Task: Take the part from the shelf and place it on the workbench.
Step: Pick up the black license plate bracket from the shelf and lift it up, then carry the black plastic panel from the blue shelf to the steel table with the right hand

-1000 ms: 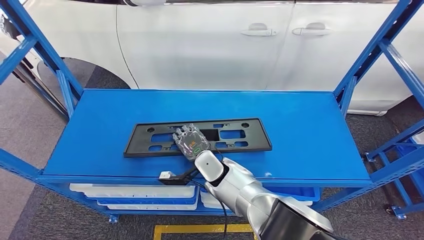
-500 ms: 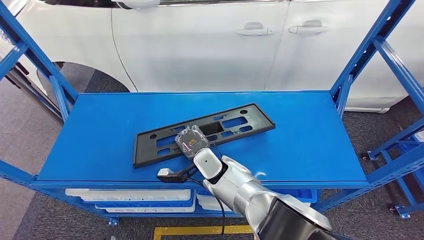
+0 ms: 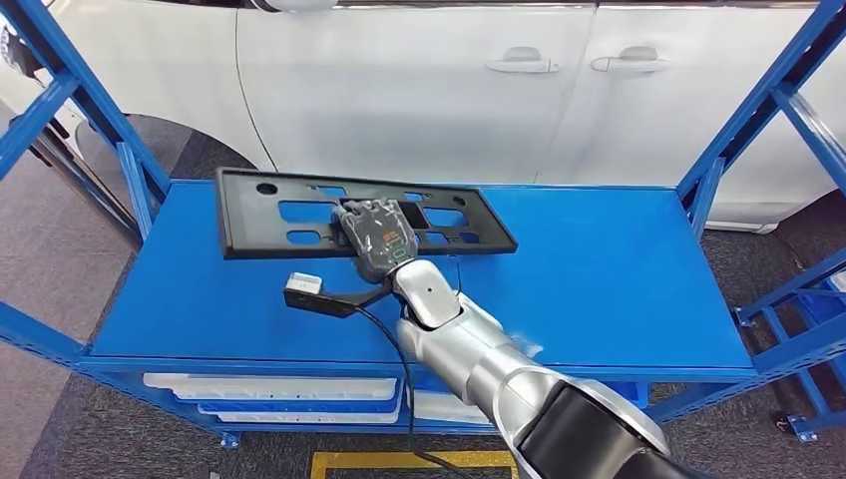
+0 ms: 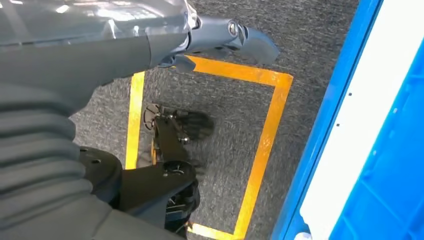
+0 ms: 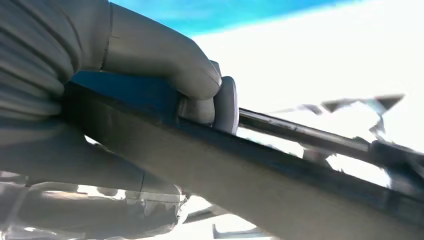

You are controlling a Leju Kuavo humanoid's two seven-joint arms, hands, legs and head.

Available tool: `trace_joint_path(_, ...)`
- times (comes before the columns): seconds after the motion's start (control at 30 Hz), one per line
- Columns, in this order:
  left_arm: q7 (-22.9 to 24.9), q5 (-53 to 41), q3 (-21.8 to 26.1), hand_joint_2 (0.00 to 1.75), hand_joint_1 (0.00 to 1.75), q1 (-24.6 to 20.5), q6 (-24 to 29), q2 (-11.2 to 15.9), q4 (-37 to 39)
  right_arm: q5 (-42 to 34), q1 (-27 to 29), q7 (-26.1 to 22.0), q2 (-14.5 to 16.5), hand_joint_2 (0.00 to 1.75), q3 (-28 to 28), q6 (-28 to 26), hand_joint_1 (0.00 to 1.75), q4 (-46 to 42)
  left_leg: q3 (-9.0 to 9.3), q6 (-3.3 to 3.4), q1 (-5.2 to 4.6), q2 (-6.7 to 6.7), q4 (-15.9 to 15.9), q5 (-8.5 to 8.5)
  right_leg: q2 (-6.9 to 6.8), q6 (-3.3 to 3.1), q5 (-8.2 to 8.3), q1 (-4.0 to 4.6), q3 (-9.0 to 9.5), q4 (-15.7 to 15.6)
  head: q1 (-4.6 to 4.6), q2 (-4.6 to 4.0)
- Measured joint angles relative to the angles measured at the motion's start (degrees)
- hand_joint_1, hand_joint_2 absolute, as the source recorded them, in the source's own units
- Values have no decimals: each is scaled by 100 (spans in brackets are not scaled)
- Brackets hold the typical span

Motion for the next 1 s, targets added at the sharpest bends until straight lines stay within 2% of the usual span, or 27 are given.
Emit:
trace_joint_path(0.07,33,85,15,175,0,8,-109,3,0,-1259,239,-985,-124,175,-385,89,175,-962,-16,-36,-21,-11,40,-34,-6,-56,238,28,295,-665,0,1)
trace_joint_path(0.1,66,122,28,175,0,15,-171,10,0,-2101,401,-1516,-204,175,-549,222,175,-1548,-26,-60,-26,-16,49,-44,-9,-76,254,44,354,-808,0,1)
trace_joint_path(0.17,163,188,63,175,0,43,-265,39,0,-3940,780,-2360,-400,175,-815,664,175,-2837,-27,-113,-23,-27,38,-49,-14,-99,239,50,374,-855,0,2)
trace_joint_path(0.23,264,244,106,175,0,91,-289,90,1,-5448,1142,-2726,-611,175,-1027,1320,175,-4216,-48,-169,-15,-18,128,-143,-25,-145,249,20,418,-910,0,1)
trace_joint_path(0.3,387,320,165,175,0,141,-256,146,2,-6500,1475,-2934,-808,175,-1192,2272,175,-5462,-243,-226,9,1,613,-434,-35,-188,245,-10,471,-949,-1,0)
trace_joint_path(0.37,533,387,240,175,0,203,-170,198,2,-7238,1880,-3202,-990,175,-1311,3462,175,-6559,-571,-272,37,7,1348,-752,-38,-201,218,-12,504,-945,-1,1)
trace_joint_path(0.4,602,403,276,175,0,242,-109,226,2,-7471,2088,-3305,-1066,175,-1350,4036,175,-7058,-678,-285,46,9,1573,-806,-35,-199,205,-12,519,-939,0,1)
trace_joint_path(0.43,663,411,306,175,0,279,-40,251,2,-7616,2272,-3362,-1123,175,-1366,4497,175,-7465,-693,-289,51,11,1600,-753,-27,-195,193,-13,536,-931,0,1)
trace_joint_path(0.47,722,413,329,175,0,307,36,276,2,-7705,2432,-3383,-1171,175,-1371,4860,175,-7806,-594,-281,53,11,1388,-594,-16,-186,182,-14,556,-924,0,1)
trace_joint_path(0.5,773,412,349,175,0,319,106,301,2,-7771,2569,-3386,-1208,175,-1372,5135,175,-8090,-408,-263,52,11,997,-378,-5,-174,168,-14,577,-919,0,0)
trace_joint_path(0.57,862,409,386,175,0,315,221,341,2,-7887,2780,-3386,-1266,175,-1370,5479,175,-8474,-49,-206,29,4,254,-94,9,-136,148,2,600,-912,0,0)
trace_joint_path(0.6,894,407,404,175,0,310,260,352,2,-7933,2853,-3386,-1289,175,-1369,5583,175,-8590,38,-178,12,-1,66,-46,12,-111,149,8,599,-911,0,0)
trace_joint_path(0.63,922,406,419,175,0,309,292,361,2,-7969,2917,-3386,-1311,175,-1369,5663,175,-8681,59,-153,-6,-7,14,-50,15,-80,158,10,595,-915,0,0)
trace_joint_path(0.7,961,407,439,175,0,314,340,369,2,-7996,3036,-3381,-1356,175,-1365,5809,175,-8801,46,-88,-5,-4,-28,10,14,-8,171,1,588,-921,0,1)
trace_joint_path(0.73,975,408,447,175,0,315,360,372,2,-7998,3084,-3378,-1378,175,-1364,5894,175,-8835,39,-47,4,3,-59,50,10,23,110,-3,573,-881,1,1)
trace_joint_path(0.77,987,408,455,175,0,313,376,372,2,-7999,3121,-3374,-1398,175,-1360,5978,175,-8849,22,-6,15,12,-91,93,6,47,-36,-5,524,-744,1,1)
trace_joint_path(0.8,996,408,462,175,0,309,389,372,2,-8005,3146,-3372,-1421,175,-1351,6044,175,-8848,-7,25,22,21,-110,133,2,63,-262,-11,435,-487,1,0)
trace_joint_path(0.87,1013,406,470,175,0,304,404,372,2,-8029,3179,-3367,-1469,175,-1329,6085,175,-8833,-102,56,8,30,-110,201,-1,86,-754,-23,194,244,0,1)
trace_joint_path(0.9,1022,403,473,175,0,303,412,372,2,-8047,3187,-3367,-1494,175,-1317,6082,175,-8819,-159,56,4,32,-105,240,-1,98,-884,-30,128,528,0,1)
trace_joint_path(0.93,1034,399,474,175,0,303,422,372,2,-8070,3191,-3367,-1514,175,-1306,6066,175,-8800,-218,50,2,34,-99,280,-1,108,-895,-38,151,632,0,1)
trace_joint_path(0.97,1044,397,475,175,0,303,435,371,2,-8093,3191,-3367,-1533,175,-1291,6045,175,-8781,-277,38,4,34,-89,322,-2,116,-794,-47,285,512,0,0)
trace_joint_path(1.0,1050,394,476,175,0,303,451,370,2,-8115,3190,-3367,-1547,175,-1272,6023,175,-8763,-340,20,7,31,-72,364,-3,120,-632,-58,528,194,0,0)
